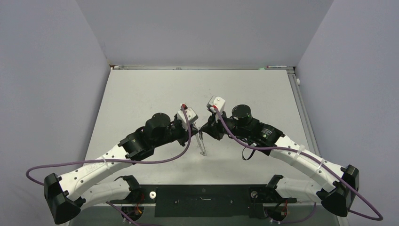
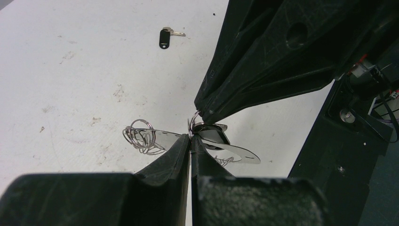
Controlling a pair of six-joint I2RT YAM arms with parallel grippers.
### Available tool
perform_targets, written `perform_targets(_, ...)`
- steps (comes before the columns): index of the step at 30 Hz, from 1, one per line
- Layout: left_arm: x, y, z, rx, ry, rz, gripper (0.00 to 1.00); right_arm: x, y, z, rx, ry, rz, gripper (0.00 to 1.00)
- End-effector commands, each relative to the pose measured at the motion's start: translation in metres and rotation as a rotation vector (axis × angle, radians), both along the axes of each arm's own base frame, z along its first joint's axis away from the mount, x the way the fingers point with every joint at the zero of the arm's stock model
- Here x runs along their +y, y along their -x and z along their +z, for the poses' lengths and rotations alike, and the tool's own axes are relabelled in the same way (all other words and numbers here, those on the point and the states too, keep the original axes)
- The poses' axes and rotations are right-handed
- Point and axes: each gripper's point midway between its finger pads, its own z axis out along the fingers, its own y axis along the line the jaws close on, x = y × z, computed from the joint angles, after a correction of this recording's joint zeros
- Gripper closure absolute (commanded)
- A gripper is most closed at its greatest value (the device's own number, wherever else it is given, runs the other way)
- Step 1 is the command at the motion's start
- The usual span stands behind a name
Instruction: Put the keys on the keyring
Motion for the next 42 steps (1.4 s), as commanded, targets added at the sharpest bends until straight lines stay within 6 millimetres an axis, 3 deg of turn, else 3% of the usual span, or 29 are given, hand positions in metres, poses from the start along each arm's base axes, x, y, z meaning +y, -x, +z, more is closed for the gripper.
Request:
perform_targets(1,-0.007,-0.001,0.045,-0.089,0.116,-0.019,1.0,0.005,-0.009,0.011,-0.032,-0.038,-0.032,0.95)
perform_targets(18,-0.005,0.0,0.049,-0.098,0.128,-0.015,1.0,0.006,-0.007,0.006,0.004,-0.021,-0.033,0.95)
perform_targets(22,-0.005,0.0,0.049,-0.1,0.129,-0.016,1.0,0.007,-0.006,0.005,0.012,-0.018,-0.022,0.82)
perform_targets(25,-0.004,0.0,0.05,-0.101,0.131,-0.016,1.0,0.006,-0.006,0.007,0.012,-0.025,-0.028,0.58)
perform_targets(28,-0.003,0.0,0.051,-0.106,0.136,-0.013,1.0,0.005,-0.005,0.013,0.001,-0.038,-0.032,0.45)
perform_targets(35,-0.001,0.005,0.06,-0.125,0.16,-0.028,1.0,-0.012,-0.002,0.041,-0.109,-0.103,-0.058,0.42)
perform_targets(40,0.001,0.016,0.073,-0.158,0.213,-0.069,1.0,-0.021,0.012,0.067,-0.229,-0.223,-0.02,0.42)
perform_targets(42,0.002,0.021,0.077,-0.171,0.234,-0.088,1.0,-0.021,0.017,0.068,-0.25,-0.241,0.007,0.42)
